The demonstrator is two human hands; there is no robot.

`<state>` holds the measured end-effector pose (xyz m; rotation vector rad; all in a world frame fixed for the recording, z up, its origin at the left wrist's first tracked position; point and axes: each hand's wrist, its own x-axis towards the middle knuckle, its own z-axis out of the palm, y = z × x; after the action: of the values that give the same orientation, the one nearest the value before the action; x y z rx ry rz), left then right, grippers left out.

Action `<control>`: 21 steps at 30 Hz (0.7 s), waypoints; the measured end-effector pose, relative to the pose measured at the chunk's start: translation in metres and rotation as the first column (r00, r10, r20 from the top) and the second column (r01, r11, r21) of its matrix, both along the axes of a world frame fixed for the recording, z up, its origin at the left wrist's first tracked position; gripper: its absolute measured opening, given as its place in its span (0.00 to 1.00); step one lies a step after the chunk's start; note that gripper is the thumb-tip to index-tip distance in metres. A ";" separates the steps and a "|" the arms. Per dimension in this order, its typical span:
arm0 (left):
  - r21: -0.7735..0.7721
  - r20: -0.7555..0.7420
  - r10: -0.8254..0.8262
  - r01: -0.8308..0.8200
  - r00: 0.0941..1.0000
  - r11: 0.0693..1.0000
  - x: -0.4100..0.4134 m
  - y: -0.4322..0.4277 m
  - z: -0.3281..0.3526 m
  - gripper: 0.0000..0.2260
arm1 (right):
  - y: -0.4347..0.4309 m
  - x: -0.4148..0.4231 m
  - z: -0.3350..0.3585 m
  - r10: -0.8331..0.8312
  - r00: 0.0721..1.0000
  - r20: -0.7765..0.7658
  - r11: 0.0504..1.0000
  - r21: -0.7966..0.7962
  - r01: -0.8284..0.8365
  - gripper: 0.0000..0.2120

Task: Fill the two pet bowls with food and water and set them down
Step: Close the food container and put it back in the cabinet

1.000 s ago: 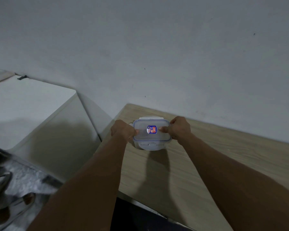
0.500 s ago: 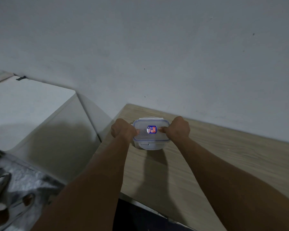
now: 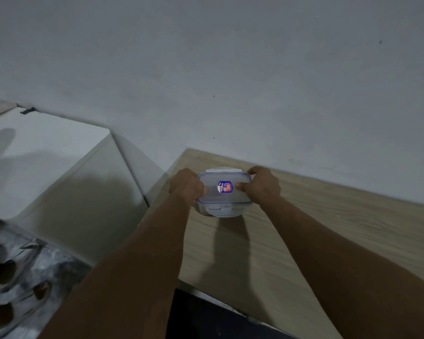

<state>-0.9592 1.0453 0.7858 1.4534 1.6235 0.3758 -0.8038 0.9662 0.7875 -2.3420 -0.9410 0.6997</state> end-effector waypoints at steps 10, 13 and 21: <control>0.014 -0.017 -0.199 0.199 0.980 0.980 0.002 0.008 0.000 0.29 | -0.011 -0.011 0.017 0.451 0.885 0.118 0.873 -0.263 -0.409 0.52; -0.001 -0.039 -0.206 0.206 0.978 0.978 0.002 0.012 -0.003 0.29 | -0.013 -0.023 0.017 0.534 0.798 0.281 0.827 -0.373 -0.422 0.54; 0.038 -0.077 -0.250 0.254 0.965 0.967 0.003 0.014 -0.001 0.30 | -0.013 -0.029 0.000 0.541 0.729 0.420 0.833 -0.386 -0.396 0.46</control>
<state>-0.9559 1.0589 0.7852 1.7040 1.4695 0.2204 -0.8327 0.9536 0.7874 -2.6085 -1.8439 0.3888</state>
